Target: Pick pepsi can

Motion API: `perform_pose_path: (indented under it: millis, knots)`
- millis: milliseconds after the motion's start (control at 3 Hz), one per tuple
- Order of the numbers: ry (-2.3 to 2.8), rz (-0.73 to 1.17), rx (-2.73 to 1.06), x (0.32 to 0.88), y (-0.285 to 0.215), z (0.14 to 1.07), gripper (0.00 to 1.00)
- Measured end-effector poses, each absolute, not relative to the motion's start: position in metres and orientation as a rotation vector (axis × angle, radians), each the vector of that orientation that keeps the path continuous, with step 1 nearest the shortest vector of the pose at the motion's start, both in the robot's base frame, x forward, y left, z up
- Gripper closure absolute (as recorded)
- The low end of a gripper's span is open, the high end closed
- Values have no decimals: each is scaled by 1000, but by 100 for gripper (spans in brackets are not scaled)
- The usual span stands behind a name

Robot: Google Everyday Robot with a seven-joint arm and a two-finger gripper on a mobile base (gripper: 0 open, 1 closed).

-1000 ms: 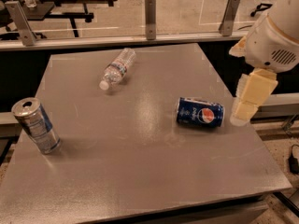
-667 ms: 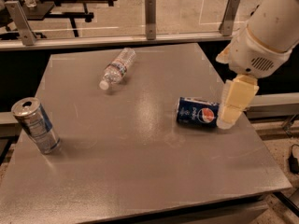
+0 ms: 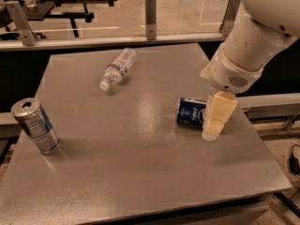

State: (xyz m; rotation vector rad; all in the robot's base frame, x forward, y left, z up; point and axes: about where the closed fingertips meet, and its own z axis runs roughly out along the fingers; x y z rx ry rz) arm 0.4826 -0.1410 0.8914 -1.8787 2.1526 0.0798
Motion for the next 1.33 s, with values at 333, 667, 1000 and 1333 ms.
perform_pose_path:
  millis: [333,667,1000,1333]
  knots:
    - [2144,71,-1931,481,-133,876,0]
    - [2144,42,-2012,482,-132,859,0]
    - [2145,25,-2052,484,-132,851,0]
    - [2144,-3,-2086,490,-135,846,25]
